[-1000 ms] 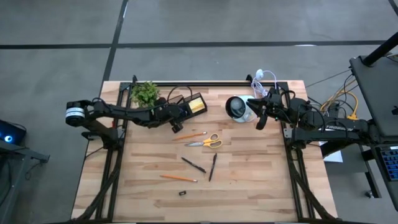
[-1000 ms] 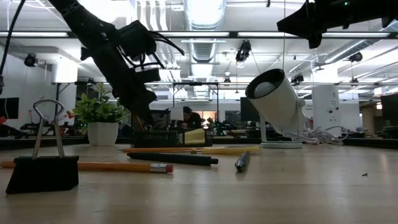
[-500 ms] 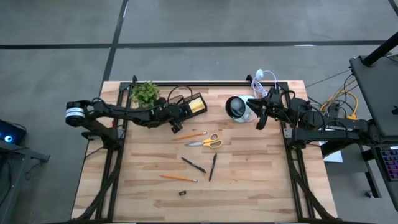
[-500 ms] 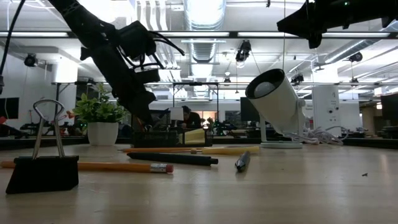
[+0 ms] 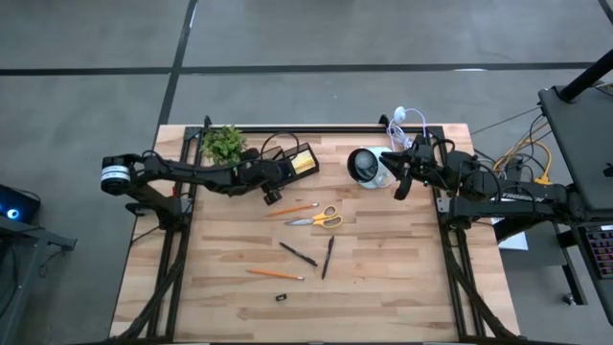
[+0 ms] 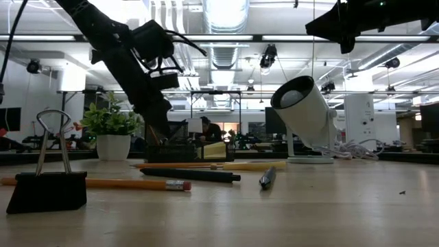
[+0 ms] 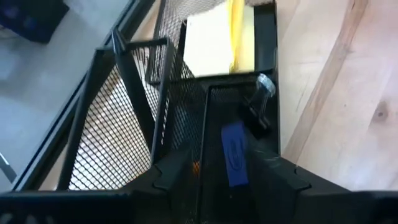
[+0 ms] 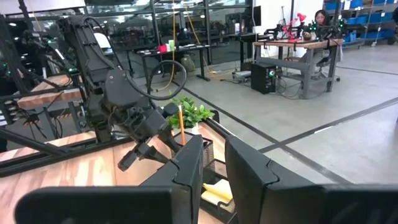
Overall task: Pick and place office supplies into organizer
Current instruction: Put the black binder clip into the black desk organizer
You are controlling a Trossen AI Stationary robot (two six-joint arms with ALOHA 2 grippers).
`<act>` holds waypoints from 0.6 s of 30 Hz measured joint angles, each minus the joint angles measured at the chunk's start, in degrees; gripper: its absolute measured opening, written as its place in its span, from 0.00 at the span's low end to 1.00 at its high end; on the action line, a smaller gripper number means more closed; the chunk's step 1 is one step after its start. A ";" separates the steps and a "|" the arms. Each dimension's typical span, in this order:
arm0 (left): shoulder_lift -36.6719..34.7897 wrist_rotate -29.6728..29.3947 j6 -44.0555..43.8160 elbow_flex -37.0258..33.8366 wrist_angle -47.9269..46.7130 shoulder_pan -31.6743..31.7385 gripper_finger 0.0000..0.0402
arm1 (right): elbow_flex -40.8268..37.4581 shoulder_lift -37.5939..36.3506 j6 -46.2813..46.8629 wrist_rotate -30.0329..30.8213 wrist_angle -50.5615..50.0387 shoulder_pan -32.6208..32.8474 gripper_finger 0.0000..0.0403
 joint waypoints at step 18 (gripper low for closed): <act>-1.66 2.82 0.03 4.74 0.01 -0.26 0.37 | 0.00 0.00 0.02 0.00 0.02 0.01 0.15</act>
